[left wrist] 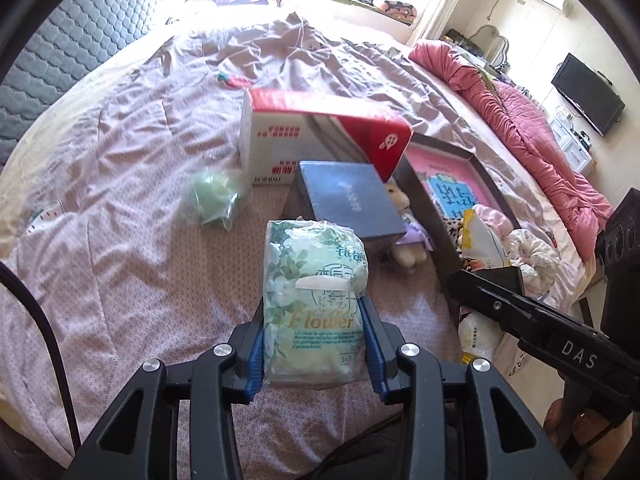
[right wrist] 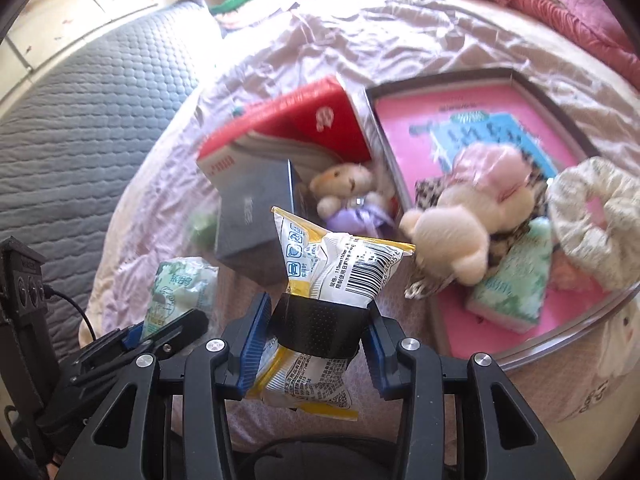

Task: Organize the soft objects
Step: 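Carry the tissue pack with the left gripper while the right gripper carries the snack bag over the tray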

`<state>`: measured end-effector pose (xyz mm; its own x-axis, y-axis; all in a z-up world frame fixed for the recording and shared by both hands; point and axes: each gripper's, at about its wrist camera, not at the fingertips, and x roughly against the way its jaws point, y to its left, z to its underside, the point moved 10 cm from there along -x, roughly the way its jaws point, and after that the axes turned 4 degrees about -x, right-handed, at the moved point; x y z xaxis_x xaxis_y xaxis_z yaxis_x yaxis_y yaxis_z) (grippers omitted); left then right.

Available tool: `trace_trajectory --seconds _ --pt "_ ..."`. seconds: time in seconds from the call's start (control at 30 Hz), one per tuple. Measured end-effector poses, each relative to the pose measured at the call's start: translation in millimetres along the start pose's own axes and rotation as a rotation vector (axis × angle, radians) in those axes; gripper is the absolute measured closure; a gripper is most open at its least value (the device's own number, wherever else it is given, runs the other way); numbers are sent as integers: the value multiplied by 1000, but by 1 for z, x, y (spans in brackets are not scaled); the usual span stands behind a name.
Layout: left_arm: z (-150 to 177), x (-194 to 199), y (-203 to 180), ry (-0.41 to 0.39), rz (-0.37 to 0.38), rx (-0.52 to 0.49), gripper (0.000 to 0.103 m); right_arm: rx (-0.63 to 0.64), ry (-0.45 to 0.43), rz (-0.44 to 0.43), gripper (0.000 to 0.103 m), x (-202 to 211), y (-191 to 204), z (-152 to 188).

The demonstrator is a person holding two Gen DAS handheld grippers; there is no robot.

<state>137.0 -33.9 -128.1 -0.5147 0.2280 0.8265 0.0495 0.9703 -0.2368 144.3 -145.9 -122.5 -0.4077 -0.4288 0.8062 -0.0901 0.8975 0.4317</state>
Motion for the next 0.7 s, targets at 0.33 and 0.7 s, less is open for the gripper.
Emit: trace_trajectory --seconds 0.33,0.7 --pt "-14 29 -29 -45 -3 -68 62 47 -71 -17 58 28 -1 -17" --pt "-30 45 -78 -76 11 -153 62 22 -189 11 58 80 -38 -53"
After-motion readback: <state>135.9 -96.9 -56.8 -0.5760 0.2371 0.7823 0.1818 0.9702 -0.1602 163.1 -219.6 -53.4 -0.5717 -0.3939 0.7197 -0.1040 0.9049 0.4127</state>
